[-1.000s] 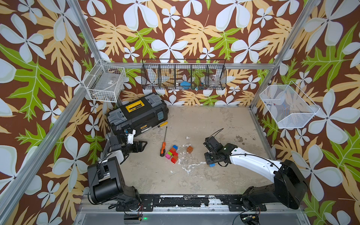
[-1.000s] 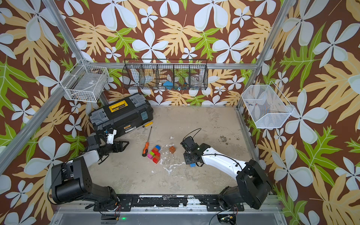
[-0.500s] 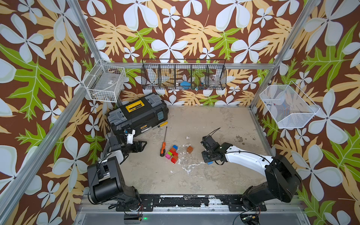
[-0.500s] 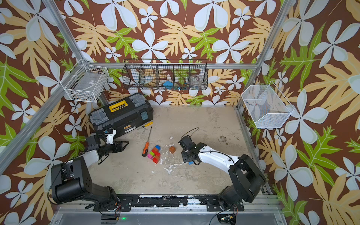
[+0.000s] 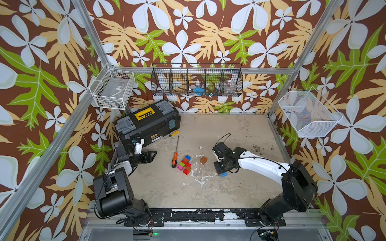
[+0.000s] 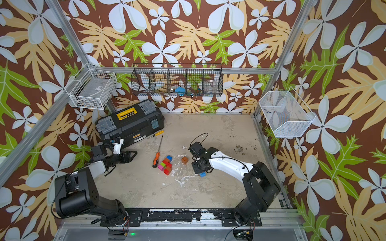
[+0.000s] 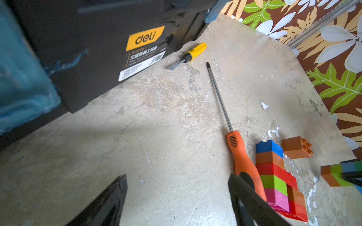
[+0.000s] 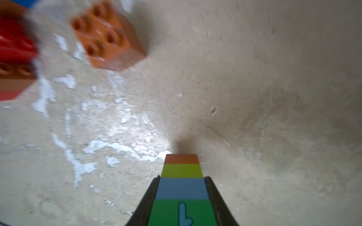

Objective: Assemble the letter h with lego
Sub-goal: Assemble the lego brick with the lego brick.

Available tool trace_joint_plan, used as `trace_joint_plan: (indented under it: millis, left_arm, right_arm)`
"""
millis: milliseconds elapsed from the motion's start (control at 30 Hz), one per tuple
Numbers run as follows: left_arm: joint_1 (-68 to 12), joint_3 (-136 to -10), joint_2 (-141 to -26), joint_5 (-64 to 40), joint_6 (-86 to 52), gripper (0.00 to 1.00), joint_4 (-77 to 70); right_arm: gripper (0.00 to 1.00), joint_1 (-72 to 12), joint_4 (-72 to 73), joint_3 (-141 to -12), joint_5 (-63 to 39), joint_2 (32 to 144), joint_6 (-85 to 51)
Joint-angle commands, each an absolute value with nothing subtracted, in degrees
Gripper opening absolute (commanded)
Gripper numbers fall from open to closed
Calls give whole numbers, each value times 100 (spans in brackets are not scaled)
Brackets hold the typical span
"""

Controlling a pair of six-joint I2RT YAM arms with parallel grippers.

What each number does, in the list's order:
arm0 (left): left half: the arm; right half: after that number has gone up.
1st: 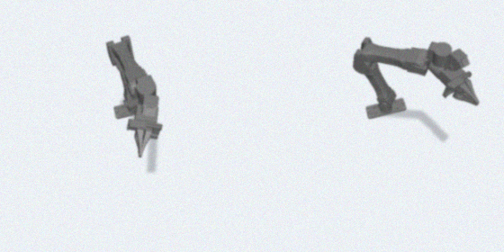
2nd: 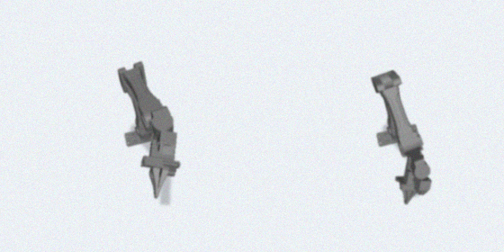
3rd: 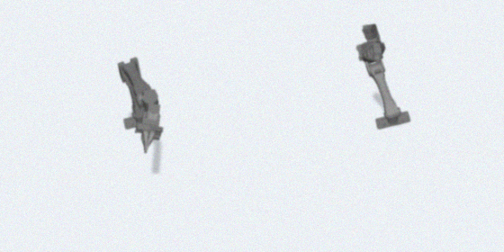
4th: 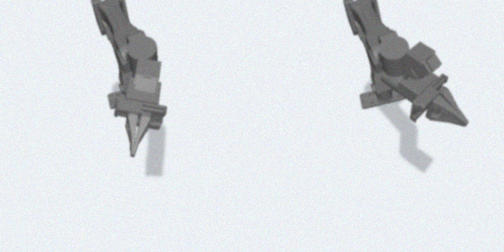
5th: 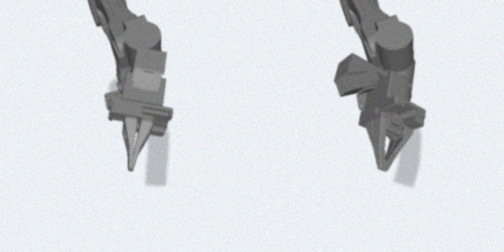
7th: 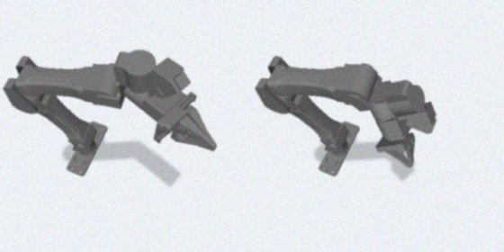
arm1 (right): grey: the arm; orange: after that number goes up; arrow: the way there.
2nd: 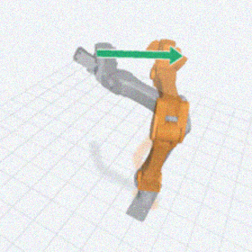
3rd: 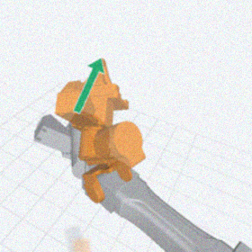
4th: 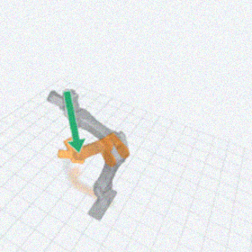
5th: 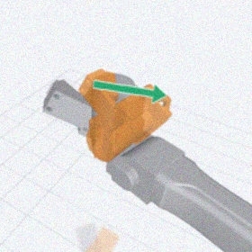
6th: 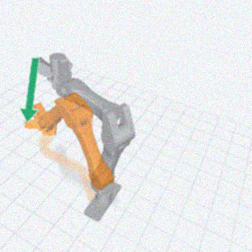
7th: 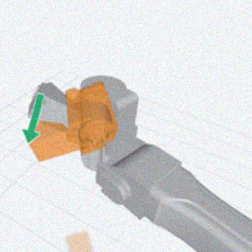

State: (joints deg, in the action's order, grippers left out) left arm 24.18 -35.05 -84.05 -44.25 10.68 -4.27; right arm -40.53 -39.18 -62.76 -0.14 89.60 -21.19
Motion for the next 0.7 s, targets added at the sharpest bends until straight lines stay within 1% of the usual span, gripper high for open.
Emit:
trace_joint_plan:
  millis: [0,100,267,433,667]
  left_arm:
    - [2452,-3529,-8357,-4505,1099,85,-369]
    - [2458,-3534,-8393,-4522,1090,85,-370]
    - [2477,-3541,-8371,-4522,1081,85,-371]
    - [2483,-3534,-8377,-4536,1081,85,-369]
    - [2494,-3545,-8378,-4544,1072,85,-374]
  right_arm:
    - [0,-4050,-4054,-6963,83,8960,-1616]
    - [0,-4086,-3883,-7669,-47,9245,-1151]
    - [0,-4224,-3837,-8751,-393,10140,-525]
    - [0,-4373,-4092,-9559,-271,11078,186]
    - [0,-4369,-4076,-9723,-479,11651,769]
